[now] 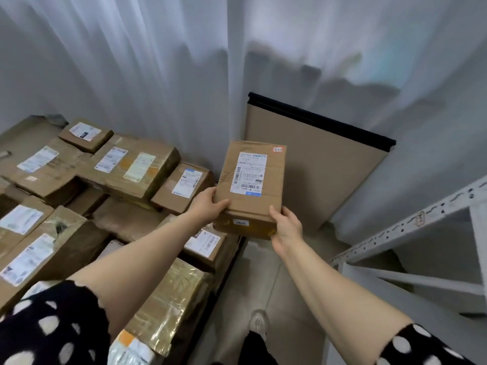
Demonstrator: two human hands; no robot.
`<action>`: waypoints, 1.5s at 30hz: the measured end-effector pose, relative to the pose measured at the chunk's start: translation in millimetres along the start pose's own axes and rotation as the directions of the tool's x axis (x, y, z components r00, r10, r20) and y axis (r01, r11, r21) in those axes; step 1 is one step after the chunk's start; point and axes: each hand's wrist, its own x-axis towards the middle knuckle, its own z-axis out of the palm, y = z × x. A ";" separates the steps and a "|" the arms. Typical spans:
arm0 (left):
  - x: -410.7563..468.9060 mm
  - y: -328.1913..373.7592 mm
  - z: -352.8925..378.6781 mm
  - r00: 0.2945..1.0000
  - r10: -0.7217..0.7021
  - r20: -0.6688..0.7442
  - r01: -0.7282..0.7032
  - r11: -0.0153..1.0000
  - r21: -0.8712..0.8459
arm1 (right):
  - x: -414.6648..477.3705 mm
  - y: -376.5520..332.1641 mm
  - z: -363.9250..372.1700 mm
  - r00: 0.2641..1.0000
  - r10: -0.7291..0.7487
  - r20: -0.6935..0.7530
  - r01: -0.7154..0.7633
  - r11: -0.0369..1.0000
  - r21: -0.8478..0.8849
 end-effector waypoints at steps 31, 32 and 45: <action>186.4 -134.1 3.4 0.917 -0.392 -0.076 0.395 0.918 0.030 | 146.3 110.1 81.8 0.953 0.278 0.117 -0.148 0.771 -0.619; 187.5 -136.1 4.4 0.916 -0.394 -0.077 0.397 0.918 0.023 | 146.1 110.8 83.4 0.950 0.286 0.121 -0.145 0.753 -0.642; 197.4 -151.4 5.0 0.927 -0.371 -0.056 0.374 0.907 0.195 | 150.3 111.7 99.5 0.919 0.359 0.163 -0.124 0.655 -0.745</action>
